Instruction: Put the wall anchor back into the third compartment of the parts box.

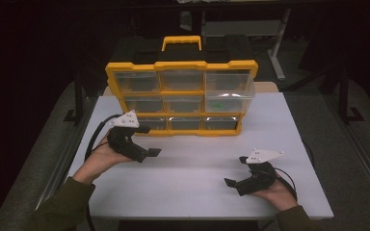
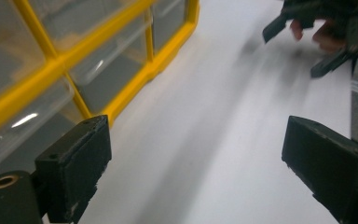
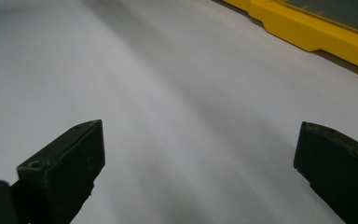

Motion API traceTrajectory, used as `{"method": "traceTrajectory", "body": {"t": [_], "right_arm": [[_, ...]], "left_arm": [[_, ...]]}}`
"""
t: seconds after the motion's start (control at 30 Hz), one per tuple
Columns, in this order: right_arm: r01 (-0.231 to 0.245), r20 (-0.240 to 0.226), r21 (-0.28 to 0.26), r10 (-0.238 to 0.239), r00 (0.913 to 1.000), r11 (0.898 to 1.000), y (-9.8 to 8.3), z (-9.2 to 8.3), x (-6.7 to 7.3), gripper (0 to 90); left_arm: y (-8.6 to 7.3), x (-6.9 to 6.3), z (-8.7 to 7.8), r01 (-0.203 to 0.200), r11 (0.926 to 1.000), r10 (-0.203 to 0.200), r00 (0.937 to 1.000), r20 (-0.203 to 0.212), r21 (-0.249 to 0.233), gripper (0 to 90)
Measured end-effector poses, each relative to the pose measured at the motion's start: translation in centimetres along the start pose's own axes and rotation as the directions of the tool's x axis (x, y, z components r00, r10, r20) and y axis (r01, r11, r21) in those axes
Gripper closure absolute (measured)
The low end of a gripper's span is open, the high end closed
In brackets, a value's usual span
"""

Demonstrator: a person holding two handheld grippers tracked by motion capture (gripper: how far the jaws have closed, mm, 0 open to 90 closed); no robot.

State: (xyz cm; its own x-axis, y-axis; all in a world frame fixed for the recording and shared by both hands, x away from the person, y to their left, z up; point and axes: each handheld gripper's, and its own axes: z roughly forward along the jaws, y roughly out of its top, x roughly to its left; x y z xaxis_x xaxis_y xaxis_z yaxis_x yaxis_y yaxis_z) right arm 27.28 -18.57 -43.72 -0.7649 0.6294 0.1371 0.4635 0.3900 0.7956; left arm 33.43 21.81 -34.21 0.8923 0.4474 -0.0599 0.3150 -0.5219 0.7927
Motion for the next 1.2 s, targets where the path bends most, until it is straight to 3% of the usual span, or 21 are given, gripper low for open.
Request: {"method": "traceTrajectory", "body": {"t": [0.23, 0.6, 1.07, 1.2], "right_arm": [[-0.001, -0.001, 0.003, 0.001, 1.0000, 1.000, 0.0, 0.0, 0.0, 1.2], [-0.003, 0.001, 0.000, 0.003, 1.0000, 1.000, 0.0, 0.0, 0.0, 1.2], [0.000, 0.003, 0.001, 0.000, 1.0000, 1.000, -0.1, 0.1, 0.0, 1.2], [0.003, 0.006, 0.005, -0.003, 1.0000, 1.000, -0.1, 0.1, -0.1, 1.2]], "left_arm": [[-2.4, -0.5, 0.7, 0.002, 1.0000, -0.001, 0.9999, -0.011, 0.007, 3.3], [-7.4, -1.2, 1.9, 0.049, 0.9988, -0.049, 0.9981, -0.037, 0.002, 0.2], [-10.8, -1.7, 0.9, 0.057, 0.9971, -0.060, 0.9965, -0.059, -0.049, 0.3], [-11.2, -1.6, 0.8, 0.037, 0.9978, -0.041, 0.9968, -0.068, -0.056, 0.3]]}}
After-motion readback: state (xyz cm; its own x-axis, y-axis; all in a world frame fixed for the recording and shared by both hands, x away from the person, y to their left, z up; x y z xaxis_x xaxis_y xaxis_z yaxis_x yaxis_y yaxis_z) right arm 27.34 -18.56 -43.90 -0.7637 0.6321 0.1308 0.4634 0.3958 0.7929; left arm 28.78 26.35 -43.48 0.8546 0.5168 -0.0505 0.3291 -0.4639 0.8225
